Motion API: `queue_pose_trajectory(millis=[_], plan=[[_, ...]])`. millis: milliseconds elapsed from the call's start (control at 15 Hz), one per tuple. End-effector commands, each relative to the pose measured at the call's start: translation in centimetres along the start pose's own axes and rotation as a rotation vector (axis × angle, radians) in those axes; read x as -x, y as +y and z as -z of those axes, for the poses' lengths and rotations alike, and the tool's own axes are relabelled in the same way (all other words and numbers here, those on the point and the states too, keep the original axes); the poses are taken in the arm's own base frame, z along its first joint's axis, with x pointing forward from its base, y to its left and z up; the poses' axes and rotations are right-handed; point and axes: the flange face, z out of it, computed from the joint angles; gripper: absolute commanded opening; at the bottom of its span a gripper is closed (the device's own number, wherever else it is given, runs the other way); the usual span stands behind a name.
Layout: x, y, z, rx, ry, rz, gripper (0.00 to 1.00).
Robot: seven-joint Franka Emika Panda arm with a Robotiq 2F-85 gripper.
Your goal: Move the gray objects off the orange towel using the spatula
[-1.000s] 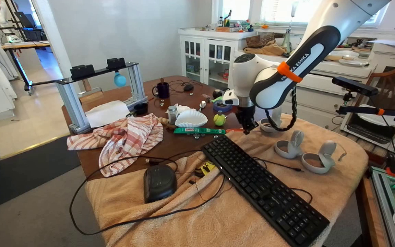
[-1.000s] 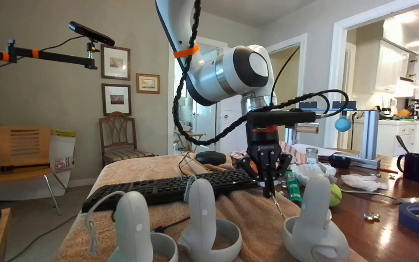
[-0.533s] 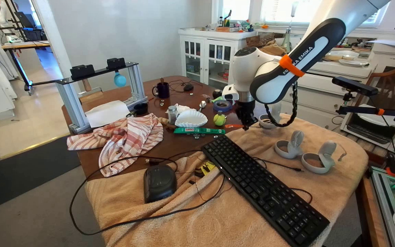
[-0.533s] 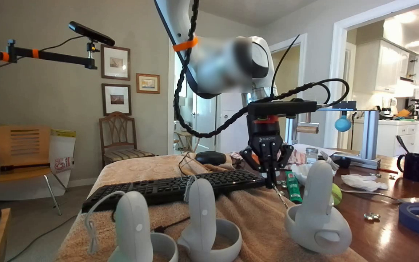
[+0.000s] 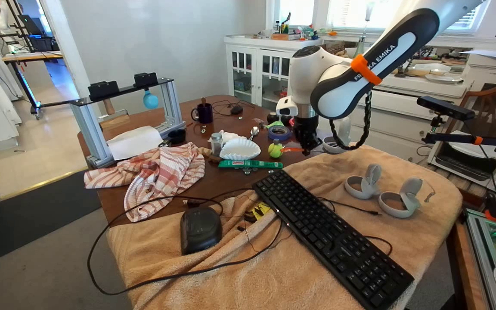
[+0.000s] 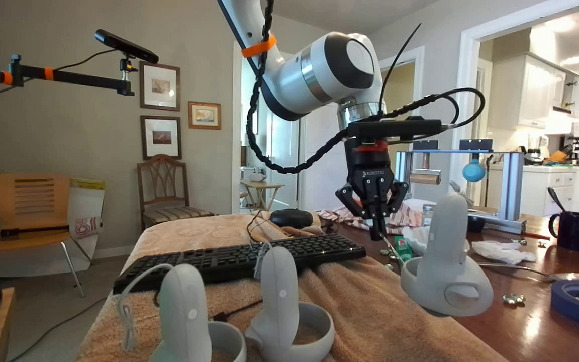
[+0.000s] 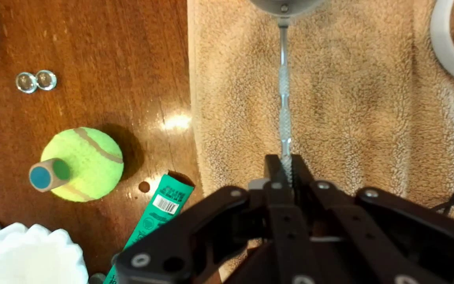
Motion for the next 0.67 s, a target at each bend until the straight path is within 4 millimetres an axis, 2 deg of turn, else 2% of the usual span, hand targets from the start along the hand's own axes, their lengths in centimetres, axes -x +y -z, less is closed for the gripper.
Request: queue_pose_trajectory(millis=[0,333,600], plan=[[0.8,1.2,1.4,-0.013,0.011,0.036,0.02],[1.2,2.0,1.2,0.001,0.057,0.111,0.02],[1.7,2.0,0.4,-0.002,0.045,0.193,0.02]])
